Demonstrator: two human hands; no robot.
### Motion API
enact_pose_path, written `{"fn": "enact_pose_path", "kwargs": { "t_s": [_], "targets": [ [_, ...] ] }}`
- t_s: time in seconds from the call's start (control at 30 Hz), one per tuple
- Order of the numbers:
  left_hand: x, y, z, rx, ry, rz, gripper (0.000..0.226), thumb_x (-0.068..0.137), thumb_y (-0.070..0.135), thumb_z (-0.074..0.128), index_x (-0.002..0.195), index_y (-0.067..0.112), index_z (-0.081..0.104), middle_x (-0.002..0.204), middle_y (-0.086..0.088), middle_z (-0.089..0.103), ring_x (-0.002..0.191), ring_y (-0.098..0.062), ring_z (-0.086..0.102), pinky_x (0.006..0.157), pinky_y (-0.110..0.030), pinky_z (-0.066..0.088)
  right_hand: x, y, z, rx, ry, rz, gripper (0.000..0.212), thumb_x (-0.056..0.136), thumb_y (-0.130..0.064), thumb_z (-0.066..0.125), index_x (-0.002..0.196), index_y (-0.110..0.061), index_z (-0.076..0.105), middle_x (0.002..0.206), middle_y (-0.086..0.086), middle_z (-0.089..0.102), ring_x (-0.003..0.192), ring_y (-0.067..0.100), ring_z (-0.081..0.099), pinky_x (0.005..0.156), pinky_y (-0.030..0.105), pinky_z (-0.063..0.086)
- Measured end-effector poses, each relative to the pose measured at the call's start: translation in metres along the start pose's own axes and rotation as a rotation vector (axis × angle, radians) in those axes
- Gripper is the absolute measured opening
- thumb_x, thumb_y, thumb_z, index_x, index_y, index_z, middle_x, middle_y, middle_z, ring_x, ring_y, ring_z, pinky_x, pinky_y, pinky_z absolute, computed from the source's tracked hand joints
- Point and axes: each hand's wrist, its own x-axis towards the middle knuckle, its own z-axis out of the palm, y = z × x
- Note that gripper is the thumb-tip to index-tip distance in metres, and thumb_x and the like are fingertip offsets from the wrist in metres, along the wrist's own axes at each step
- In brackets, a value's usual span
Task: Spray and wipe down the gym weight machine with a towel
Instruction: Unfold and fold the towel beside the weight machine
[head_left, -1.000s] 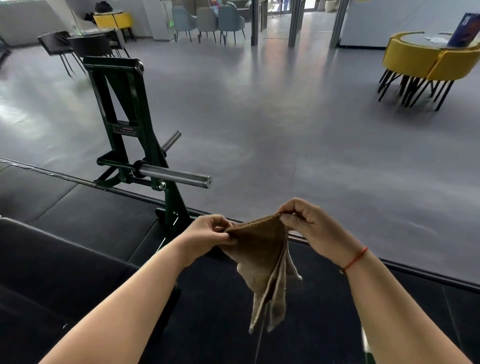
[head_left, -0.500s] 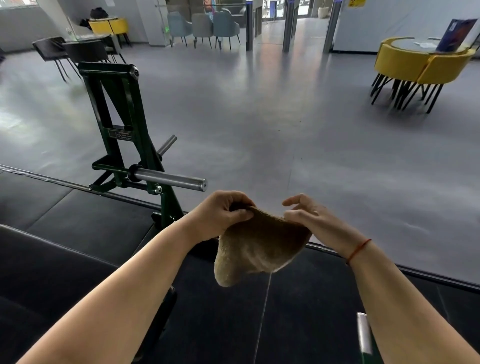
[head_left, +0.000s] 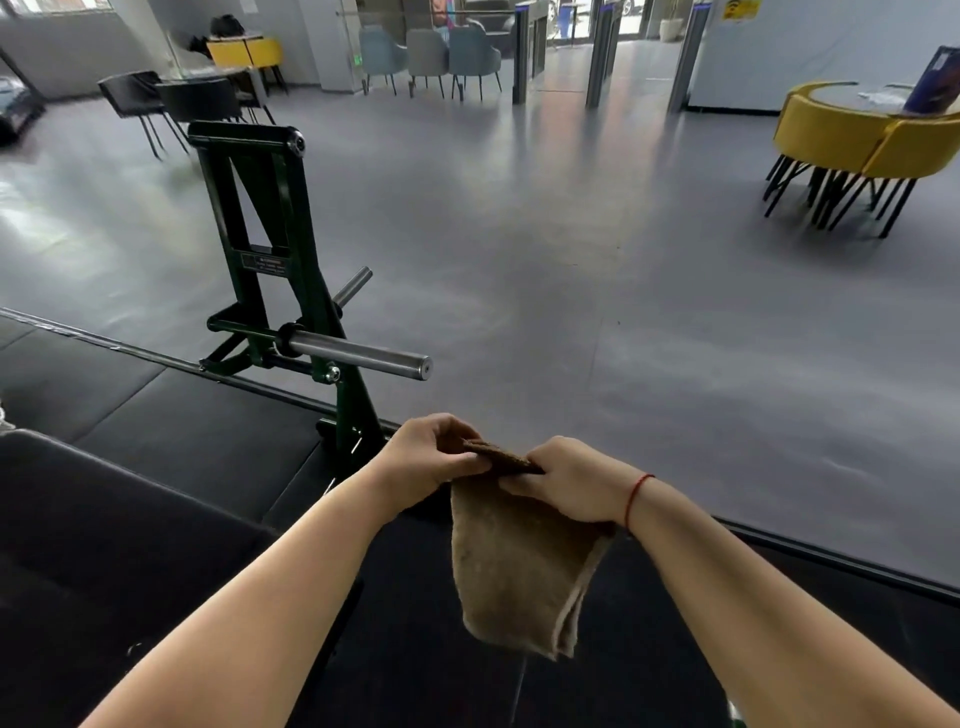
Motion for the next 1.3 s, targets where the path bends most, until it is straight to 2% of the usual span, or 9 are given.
{"fn": "enact_pose_path", "kwargs": {
  "t_s": [0.17,0.27,0.43,0.6,0.73,0.9,1.03,1.13,1.3],
  "targets": [
    [-0.009,-0.052,0.024,-0.047,0.088,-0.399,0.033,0.098,0.027,0.068,0.125,0.012,0.058,0.116,-0.006,0.065,0.095,-0.013,0.061,0.068,-0.023,0.047,0.008,-0.004,0.016,0.332,0.163,0.174,0.039,0.101,-0.043,0.057,0.078,-0.012,0.065,0.074,0.005,0.064,0.067,0.020,0.062,0.063,0.029,0.048],
    [-0.018,-0.067,0.038,-0.249,0.005,-0.549,0.022,0.104,0.030,0.057,0.120,0.015,0.060,0.125,-0.009,0.061,0.102,-0.015,0.061,0.089,-0.036,0.049,0.004,-0.009,0.016,0.670,0.195,0.216,0.037,0.101,-0.042,0.057,0.097,-0.007,0.070,0.087,0.012,0.071,0.076,0.024,0.069,0.077,0.038,0.060],
    [-0.015,-0.081,0.066,-0.441,0.002,-0.779,0.070,0.102,0.058,0.043,0.157,0.015,0.031,0.156,-0.014,0.044,0.145,-0.032,0.040,0.114,-0.057,0.031,-0.010,-0.025,0.005,1.072,0.165,0.193,0.040,0.099,-0.042,0.059,0.115,-0.005,0.061,0.109,0.022,0.069,0.099,0.038,0.069,0.086,0.046,0.060],
    [-0.004,-0.089,0.076,-0.895,0.122,-0.864,0.099,0.089,0.085,0.026,0.140,0.006,0.056,0.132,-0.022,0.062,0.125,-0.036,0.055,0.111,-0.052,0.037,-0.021,-0.042,-0.012,1.482,0.101,0.094,0.041,0.096,-0.037,0.061,0.115,0.000,0.061,0.101,0.019,0.072,0.087,0.033,0.071,0.081,0.042,0.059],
    [-0.004,-0.115,0.070,-1.181,0.264,-0.873,0.118,0.071,0.101,0.022,0.136,0.009,0.055,0.137,-0.022,0.060,0.119,-0.039,0.059,0.099,-0.057,0.040,-0.021,-0.044,-0.025,1.719,0.091,-0.053,0.039,0.092,-0.033,0.057,0.077,-0.004,0.078,0.075,0.011,0.071,0.066,0.024,0.069,0.071,0.033,0.056],
    [-0.024,-0.102,0.088,-1.593,-0.028,-0.619,0.103,0.075,0.089,0.046,0.134,0.005,0.061,0.131,-0.026,0.064,0.113,-0.044,0.065,0.100,-0.056,0.047,-0.021,-0.039,-0.038,1.777,0.137,-0.169,0.035,0.087,-0.033,0.057,0.069,-0.008,0.075,0.065,0.006,0.069,0.060,0.022,0.067,0.065,0.029,0.056],
    [-0.024,-0.100,0.080,-1.407,0.008,-0.467,0.068,0.083,0.048,0.071,0.137,0.007,0.062,0.133,-0.021,0.065,0.118,-0.039,0.065,0.100,-0.053,0.051,-0.021,-0.015,-0.051,1.806,0.203,-0.147,0.033,0.089,-0.034,0.056,0.077,-0.008,0.074,0.072,0.005,0.071,0.069,0.022,0.068,0.071,0.030,0.056],
    [-0.022,-0.103,0.066,-1.295,0.060,-0.418,0.066,0.054,0.023,0.094,0.114,0.006,0.076,0.116,-0.020,0.072,0.099,-0.035,0.073,0.086,-0.047,0.058,-0.027,0.009,-0.061,1.762,0.270,-0.104,0.032,0.088,-0.033,0.058,0.082,-0.008,0.076,0.080,0.007,0.073,0.074,0.023,0.069,0.074,0.033,0.057],
    [-0.016,-0.091,0.038,-1.253,0.198,-0.393,0.034,0.097,0.015,0.054,0.128,0.003,0.061,0.099,-0.019,0.076,0.083,-0.034,0.076,0.063,-0.043,0.063,-0.028,0.042,-0.056,1.512,0.397,0.076,0.031,0.094,-0.033,0.061,0.106,-0.005,0.068,0.095,0.015,0.074,0.083,0.029,0.071,0.082,0.042,0.059]
  ]
}}
